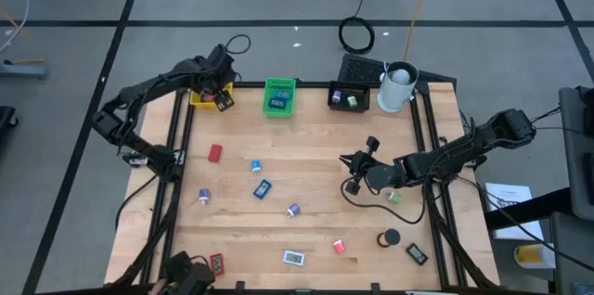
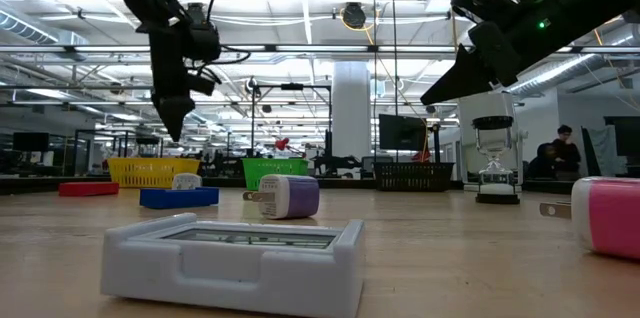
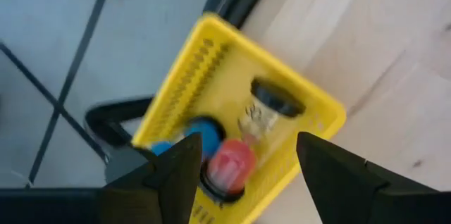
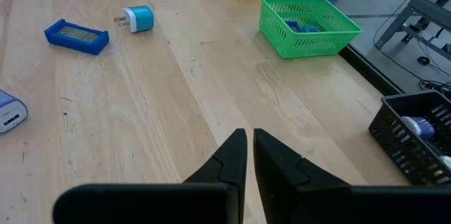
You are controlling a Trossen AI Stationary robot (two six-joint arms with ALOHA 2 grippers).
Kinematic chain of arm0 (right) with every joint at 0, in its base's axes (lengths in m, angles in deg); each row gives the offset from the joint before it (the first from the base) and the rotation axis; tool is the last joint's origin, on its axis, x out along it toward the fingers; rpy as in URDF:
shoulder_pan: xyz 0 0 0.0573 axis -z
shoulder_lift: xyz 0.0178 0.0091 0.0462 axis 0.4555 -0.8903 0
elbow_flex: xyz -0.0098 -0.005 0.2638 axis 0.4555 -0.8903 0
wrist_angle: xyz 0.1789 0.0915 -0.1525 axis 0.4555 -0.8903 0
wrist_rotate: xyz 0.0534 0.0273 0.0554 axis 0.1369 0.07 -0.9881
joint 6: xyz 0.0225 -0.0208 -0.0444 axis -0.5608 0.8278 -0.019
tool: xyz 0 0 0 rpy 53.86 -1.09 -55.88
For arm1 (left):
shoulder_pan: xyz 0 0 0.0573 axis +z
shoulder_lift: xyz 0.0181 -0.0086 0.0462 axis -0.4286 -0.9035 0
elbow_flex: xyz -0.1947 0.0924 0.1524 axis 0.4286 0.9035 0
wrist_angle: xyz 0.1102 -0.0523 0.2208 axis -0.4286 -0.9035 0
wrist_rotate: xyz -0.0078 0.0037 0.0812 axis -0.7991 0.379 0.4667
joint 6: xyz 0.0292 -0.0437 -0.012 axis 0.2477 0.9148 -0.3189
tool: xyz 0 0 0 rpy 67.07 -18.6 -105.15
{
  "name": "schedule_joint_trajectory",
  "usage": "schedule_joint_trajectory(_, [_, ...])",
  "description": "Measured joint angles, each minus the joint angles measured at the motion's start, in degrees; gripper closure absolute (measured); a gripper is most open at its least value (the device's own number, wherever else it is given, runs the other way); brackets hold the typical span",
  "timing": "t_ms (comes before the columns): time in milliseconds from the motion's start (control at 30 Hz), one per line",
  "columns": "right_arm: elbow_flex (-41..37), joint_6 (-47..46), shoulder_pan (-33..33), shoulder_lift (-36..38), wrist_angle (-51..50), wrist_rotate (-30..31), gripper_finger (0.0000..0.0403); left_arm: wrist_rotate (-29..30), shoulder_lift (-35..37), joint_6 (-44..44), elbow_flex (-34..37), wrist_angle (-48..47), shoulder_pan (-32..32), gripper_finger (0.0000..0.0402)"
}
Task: Pick & Place Office items
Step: Put the red sand timer into the yellow bin
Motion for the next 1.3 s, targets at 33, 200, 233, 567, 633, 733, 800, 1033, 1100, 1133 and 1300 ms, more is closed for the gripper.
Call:
schedule_joint_trajectory(33, [0.0, 0.0, 0.0, 0.0, 0.0, 0.0, 0.038, -0.5, -0.4, -1.1, -0.2, 0.6, 0.1, 0.0166])
schedule_joint_trajectory(200, [0.0, 0.2, 0.0, 0.0, 0.0, 0.0, 0.038, -3.0, -5.5, -4.5, -0.4, -0.3, 1.2, 0.0178])
schedule_joint_trajectory(233, [0.0, 0.3, 0.0, 0.0, 0.0, 0.0, 0.038, -2.7, -6.6, -4.9, -0.4, -0.6, 1.5, 0.018])
schedule_joint_trajectory(567, [0.0, 0.5, 0.0, 0.0, 0.0, 0.0, 0.038, -2.1, -11.5, -6.2, -0.4, 1.1, 2.4, 0.0155])
schedule_joint_trajectory(633, [0.0, 0.5, 0.0, 0.0, 0.0, 0.0, 0.038, -2.7, -11.5, -6.5, -0.4, 1.2, 2.4, 0.0154])
schedule_joint_trajectory(733, [0.0, 0.7, 0.0, 0.0, 0.0, 0.0, 0.038, -4.0, -11.7, -7.6, 0.2, 2.6, 2.6, 0.0165])
schedule_joint_trajectory(800, [0.0, 0.7, 0.0, 0.0, 0.0, 0.0, 0.038, -4.0, -12.9, -8.1, 0.4, 3.2, 2.6, 0.0178])
schedule_joint_trajectory(1033, [0.0, 0.7, 0.0, 0.0, 0.0, 0.0, 0.038, -0.4, -15.1, -8.7, 0.3, 4.0, 2.5, 0.0229])
schedule_joint_trajectory(1100, [0.0, 0.7, 0.0, 0.0, 0.0, 0.0, 0.038, 0.8, -15.2, -8.6, 0.2, 4.1, 2.5, 0.0236])
schedule_joint_trajectory(1133, [0.0, 0.7, 0.0, 0.0, 0.0, 0.0, 0.038, 1.3, -15.1, -8.4, 0.1, 3.7, 2.3, 0.0239])
schedule_joint_trajectory(1300, [0.0, 1.1, 0.0, 0.0, 0.0, 0.0, 0.038, 1.7, -11.7, -7.0, -0.9, 1.5, 2.0, 0.0244])
